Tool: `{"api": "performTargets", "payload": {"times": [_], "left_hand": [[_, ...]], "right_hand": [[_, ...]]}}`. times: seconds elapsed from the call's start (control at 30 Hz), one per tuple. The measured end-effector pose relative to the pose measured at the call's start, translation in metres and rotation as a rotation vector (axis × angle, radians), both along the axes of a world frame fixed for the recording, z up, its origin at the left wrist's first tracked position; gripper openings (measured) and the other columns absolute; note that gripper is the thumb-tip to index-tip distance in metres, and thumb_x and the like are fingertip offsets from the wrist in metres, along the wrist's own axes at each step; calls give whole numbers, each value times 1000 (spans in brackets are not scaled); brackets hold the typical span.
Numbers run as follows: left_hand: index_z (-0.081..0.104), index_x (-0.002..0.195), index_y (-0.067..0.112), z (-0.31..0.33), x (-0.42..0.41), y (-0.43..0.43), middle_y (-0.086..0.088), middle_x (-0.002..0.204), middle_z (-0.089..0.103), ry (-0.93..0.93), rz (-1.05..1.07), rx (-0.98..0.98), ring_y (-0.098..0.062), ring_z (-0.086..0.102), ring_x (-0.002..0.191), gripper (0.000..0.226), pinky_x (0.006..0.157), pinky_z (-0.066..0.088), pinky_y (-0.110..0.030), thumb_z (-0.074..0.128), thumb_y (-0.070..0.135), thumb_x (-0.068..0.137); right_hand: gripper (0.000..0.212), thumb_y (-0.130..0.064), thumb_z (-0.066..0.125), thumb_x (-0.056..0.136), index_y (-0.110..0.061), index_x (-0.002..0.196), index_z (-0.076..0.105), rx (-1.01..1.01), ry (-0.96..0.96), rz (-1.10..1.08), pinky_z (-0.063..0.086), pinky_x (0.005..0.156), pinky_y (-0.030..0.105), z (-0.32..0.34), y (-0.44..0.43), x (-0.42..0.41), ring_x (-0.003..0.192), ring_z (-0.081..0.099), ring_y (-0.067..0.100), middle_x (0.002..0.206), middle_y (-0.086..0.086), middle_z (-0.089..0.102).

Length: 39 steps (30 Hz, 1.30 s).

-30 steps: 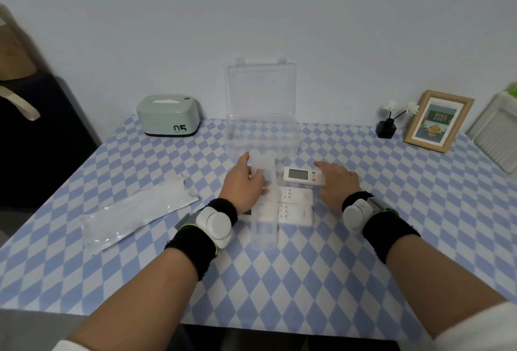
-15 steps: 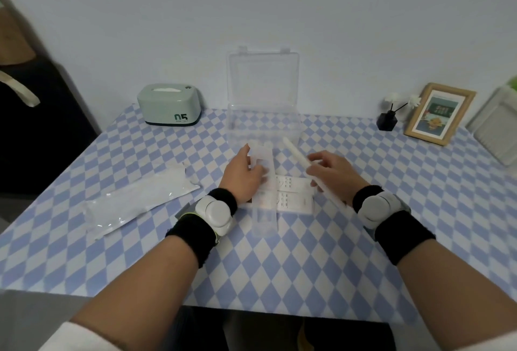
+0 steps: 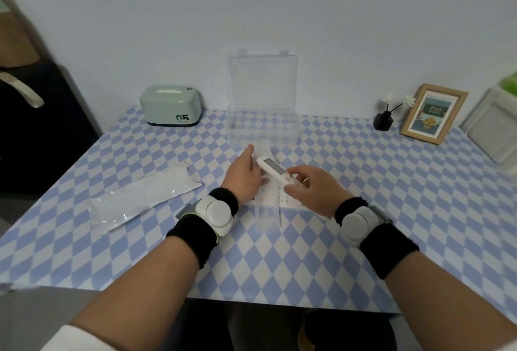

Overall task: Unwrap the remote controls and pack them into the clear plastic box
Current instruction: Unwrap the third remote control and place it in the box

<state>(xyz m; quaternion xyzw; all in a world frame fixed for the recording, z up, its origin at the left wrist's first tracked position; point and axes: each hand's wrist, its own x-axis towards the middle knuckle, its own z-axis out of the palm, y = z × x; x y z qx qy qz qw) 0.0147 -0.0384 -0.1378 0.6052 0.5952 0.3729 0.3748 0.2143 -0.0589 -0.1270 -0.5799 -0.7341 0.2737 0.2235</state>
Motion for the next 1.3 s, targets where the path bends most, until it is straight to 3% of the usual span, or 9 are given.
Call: {"api": "performTargets", "payload": {"times": [0.1, 0.23, 0.37, 0.5, 0.67, 0.8, 0.93, 1.1, 1.3], "left_hand": [[18, 164, 15, -3, -1, 0, -9, 159, 43, 93, 16, 9, -25, 49, 140, 61, 109, 38, -23, 40, 17, 107], [22, 162, 11, 1, -3, -5, 12, 117, 57, 92, 66, 75, -6, 53, 98, 62, 68, 35, 7, 45, 13, 105], [24, 161, 14, 6, 0, -2, -7, 96, 68, 29, 93, 100, -15, 62, 83, 63, 65, 44, -10, 47, 10, 103], [16, 163, 10, 10, 2, -4, 1, 98, 72, -36, 207, 132, 0, 62, 83, 67, 68, 45, -6, 42, 11, 102], [24, 161, 10, 10, 2, -7, 0, 114, 71, -56, 204, 151, -20, 68, 107, 60, 99, 52, -34, 41, 14, 104], [44, 152, 20, 15, 4, -7, 2, 97, 75, -20, 147, 183, -13, 70, 92, 48, 88, 54, -29, 49, 18, 104], [64, 107, 20, 20, 8, -6, 10, 83, 67, 38, 169, 217, -9, 63, 76, 14, 62, 44, -10, 61, 14, 95], [59, 82, 0, 22, 6, -4, -10, 74, 66, 83, 112, 116, -19, 59, 71, 19, 66, 52, -36, 67, 15, 90], [65, 89, -1, 26, 5, -6, -14, 76, 68, 106, 114, 158, -26, 65, 74, 14, 74, 58, -47, 59, 11, 93]], "right_hand": [[53, -33, 74, 81, -19, 130, 62, 209, -75, -45, 38, 72, 15, -5, -2, -10, 88, 56, 16, 103, 2, 58], [58, -33, 74, 81, -15, 133, 59, 319, -58, -87, 41, 77, 22, -10, -8, -23, 89, 53, 16, 106, 6, 56], [53, -38, 74, 82, -18, 129, 61, 230, 89, -198, 45, 80, 26, -11, -13, -35, 90, 57, 17, 100, 1, 58], [56, -39, 75, 80, -18, 129, 55, 277, 1, -207, 43, 73, 27, -13, -17, -40, 88, 55, 18, 110, 3, 52], [56, -40, 75, 81, -18, 128, 53, 329, -22, -209, 50, 72, 31, -9, -18, -42, 86, 59, 20, 110, 1, 51], [47, -36, 78, 83, -21, 123, 60, 0, 485, -174, 61, 62, 31, 0, -19, -42, 74, 71, 17, 98, -3, 63], [45, -37, 78, 82, -24, 123, 61, -72, 651, -146, 64, 68, 36, 6, -23, -43, 77, 74, 17, 99, 0, 66], [53, -40, 78, 80, -25, 126, 54, 283, 274, -218, 45, 71, 15, 2, -21, -47, 88, 54, 3, 107, -7, 53], [55, -30, 79, 82, -12, 124, 48, 500, 162, -263, 47, 69, 26, -6, -22, -51, 89, 49, 12, 116, 3, 48]]}}
